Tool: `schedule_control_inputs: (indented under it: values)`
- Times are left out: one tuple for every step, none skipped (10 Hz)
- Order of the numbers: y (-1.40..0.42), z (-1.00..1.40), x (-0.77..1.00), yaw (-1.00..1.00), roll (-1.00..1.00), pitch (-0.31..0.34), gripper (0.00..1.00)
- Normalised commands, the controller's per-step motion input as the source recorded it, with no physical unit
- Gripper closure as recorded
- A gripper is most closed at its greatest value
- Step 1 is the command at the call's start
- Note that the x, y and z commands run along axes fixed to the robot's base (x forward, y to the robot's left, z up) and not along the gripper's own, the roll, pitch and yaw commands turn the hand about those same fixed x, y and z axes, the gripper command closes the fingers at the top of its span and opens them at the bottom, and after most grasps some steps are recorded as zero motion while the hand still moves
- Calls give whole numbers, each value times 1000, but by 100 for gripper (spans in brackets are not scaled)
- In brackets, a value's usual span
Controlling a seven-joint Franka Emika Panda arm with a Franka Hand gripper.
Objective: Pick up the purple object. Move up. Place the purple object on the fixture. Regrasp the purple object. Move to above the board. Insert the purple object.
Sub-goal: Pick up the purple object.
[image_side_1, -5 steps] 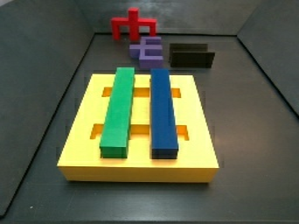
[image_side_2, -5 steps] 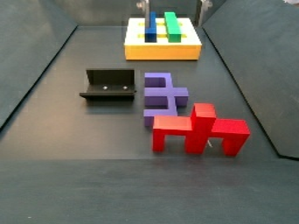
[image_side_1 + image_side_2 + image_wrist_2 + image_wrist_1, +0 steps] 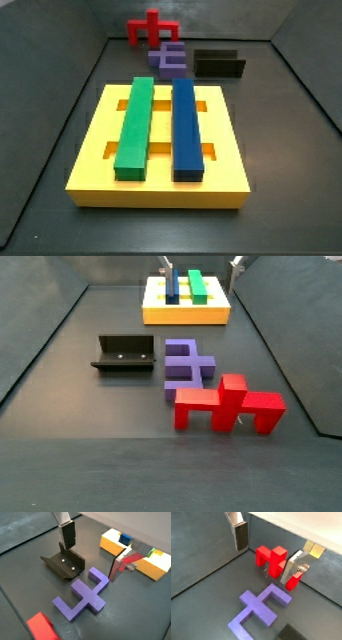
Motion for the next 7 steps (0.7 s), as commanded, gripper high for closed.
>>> schedule_control_inputs:
  values:
    - [420,-46,14,-229,-180,0,0]
    - [77,-129,0,-134,-141,-4,0]
    - [-66,-277,0,-409,-141,-54,0]
    - [-166,-311,-169,-517,-220,-153,0]
    - [-211,-251,-243,-580,-297,-220,0]
    - [-143,-311,-131,-626,-286,-177,0]
    - [-71,-371,-129,-646,-303,-210,0]
